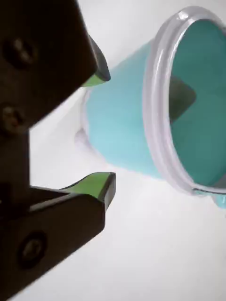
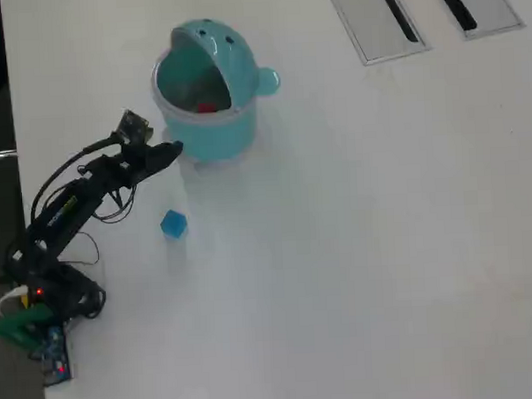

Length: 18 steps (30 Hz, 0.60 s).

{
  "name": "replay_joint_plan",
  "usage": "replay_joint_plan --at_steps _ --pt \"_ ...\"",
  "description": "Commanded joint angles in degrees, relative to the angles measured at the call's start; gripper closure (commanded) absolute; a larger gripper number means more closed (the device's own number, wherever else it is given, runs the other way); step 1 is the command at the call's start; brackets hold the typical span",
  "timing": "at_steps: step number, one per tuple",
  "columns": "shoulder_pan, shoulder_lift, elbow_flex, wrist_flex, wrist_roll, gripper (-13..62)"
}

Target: Grasp RGB lego blocks and put them in the bin one by one.

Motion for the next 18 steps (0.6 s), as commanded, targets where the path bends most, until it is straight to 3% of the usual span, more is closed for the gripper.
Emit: replay_joint_plan --at_steps 1,18 --pt "1.2 3.3 -0.9 -3.0 0.0 15.5" --pt "6.3 8.8 17.8 -1.8 -3.2 15.5"
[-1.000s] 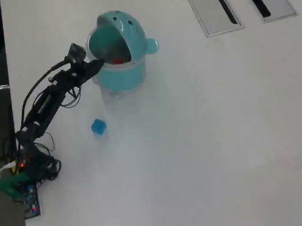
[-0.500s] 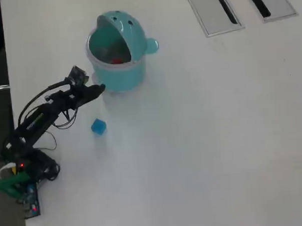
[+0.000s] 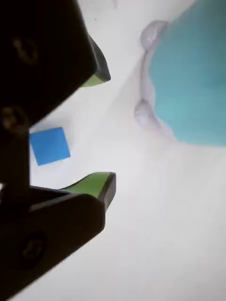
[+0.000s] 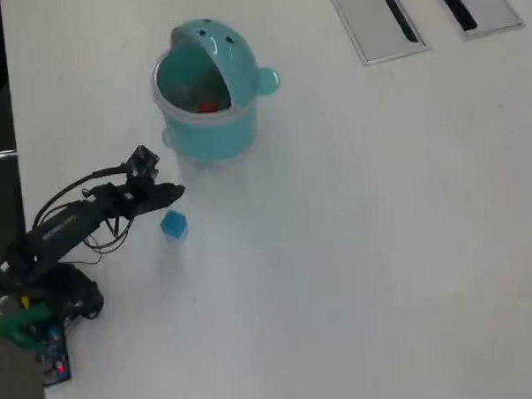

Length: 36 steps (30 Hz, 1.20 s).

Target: Grasp RGB lego blocks and put them in the bin one by one.

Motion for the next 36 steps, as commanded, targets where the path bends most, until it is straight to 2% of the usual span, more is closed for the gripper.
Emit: replay_joint_plan --at_steps 1,13,36 --pt "0.7 1.1 -1.6 -1.8 -1.0 15.5" --pt "5.5 1.1 8.5 -2.9 -9.2 15.5" --pt "4.5 -6.9 13.8 -10.0 -9.1 15.3"
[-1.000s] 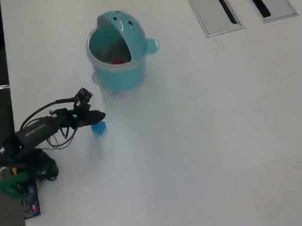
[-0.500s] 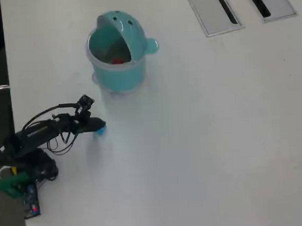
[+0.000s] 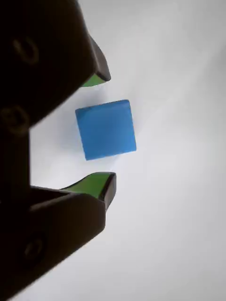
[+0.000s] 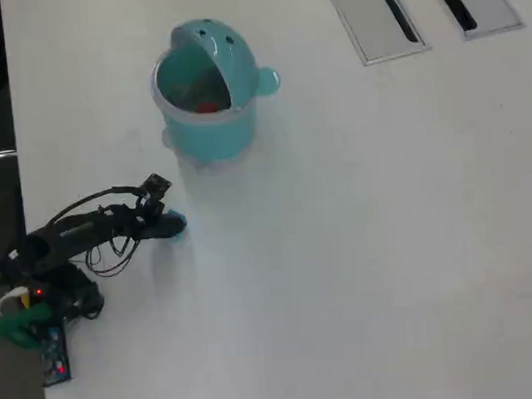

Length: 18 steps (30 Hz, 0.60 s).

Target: Grasp RGB lego blocks and put them in the bin one by one.

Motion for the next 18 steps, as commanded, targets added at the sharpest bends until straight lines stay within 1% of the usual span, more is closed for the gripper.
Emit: replay_joint_plan --at_steps 1,18 --pt "0.0 -0.3 -1.5 -3.6 0.2 15.3" --pt "-0.1 -6.1 1.7 -9.6 0.9 15.4"
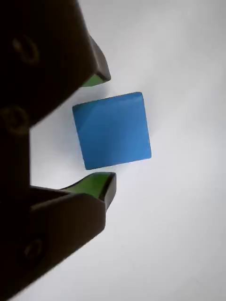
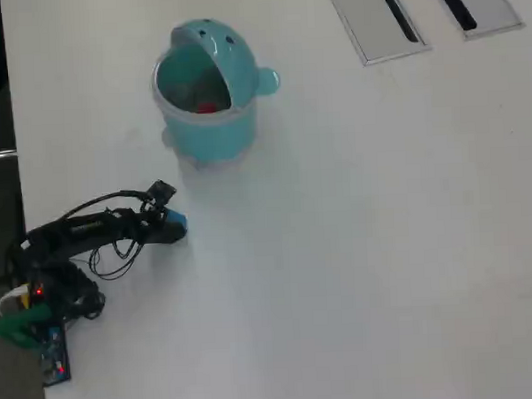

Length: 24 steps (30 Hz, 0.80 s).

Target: Grasp RGB lego blocks and put them in the bin one by one.

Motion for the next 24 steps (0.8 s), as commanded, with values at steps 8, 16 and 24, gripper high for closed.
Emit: replay_joint_plan --at_steps 8,16,24 --pt "-0.8 -0.9 -1.2 -6.9 7.7 20.7" --pt "-1.1 0.7 -2.9 -7.6 9.8 28.5" --pt "-4.1 3.3 -7.9 -8.0 12.4 29.9"
